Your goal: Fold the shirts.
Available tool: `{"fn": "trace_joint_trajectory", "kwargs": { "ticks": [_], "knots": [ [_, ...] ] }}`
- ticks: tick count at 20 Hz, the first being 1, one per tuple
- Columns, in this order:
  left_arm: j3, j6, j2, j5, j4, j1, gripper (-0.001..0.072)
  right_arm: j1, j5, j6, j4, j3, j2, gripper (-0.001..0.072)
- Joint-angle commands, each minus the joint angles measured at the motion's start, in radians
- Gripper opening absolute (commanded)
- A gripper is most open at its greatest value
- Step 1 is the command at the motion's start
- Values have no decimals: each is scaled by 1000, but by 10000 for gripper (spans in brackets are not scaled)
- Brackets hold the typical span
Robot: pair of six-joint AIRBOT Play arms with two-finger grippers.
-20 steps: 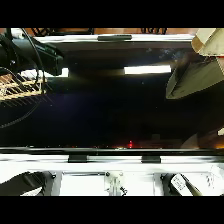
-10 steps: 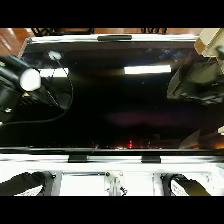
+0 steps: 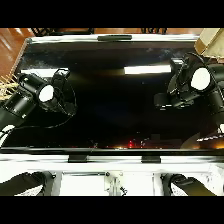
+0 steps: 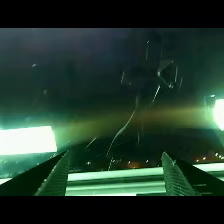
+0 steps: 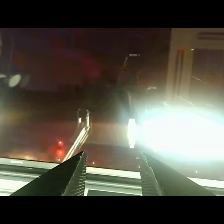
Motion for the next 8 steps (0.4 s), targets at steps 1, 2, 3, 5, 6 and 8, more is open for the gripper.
{"fn": "trace_joint_trajectory", "kwargs": {
  "ticks": [1, 2, 3, 5, 6, 8],
  "knots": [
    [-8, -2, 1, 22, -3, 1, 690, 15, -2, 2, -8, -3, -2, 458],
    [-8, -2, 1, 19, -3, 1, 690, 15, -2, 2, -8, -3, -2, 457],
    [-8, -1, 0, 18, -3, 1, 690, 15, -2, 2, -8, -3, -2, 458],
    [-8, 16, 0, 18, 1, 1, 689, 15, -2, 2, -8, -3, -2, 457],
    [-8, 16, 1, 18, 1, 1, 688, 15, -2, 2, -8, -3, -2, 457],
    [-8, 16, 1, 14, 0, 1, 688, 15, -2, 2, -8, -3, -2, 457]
  ]
}}
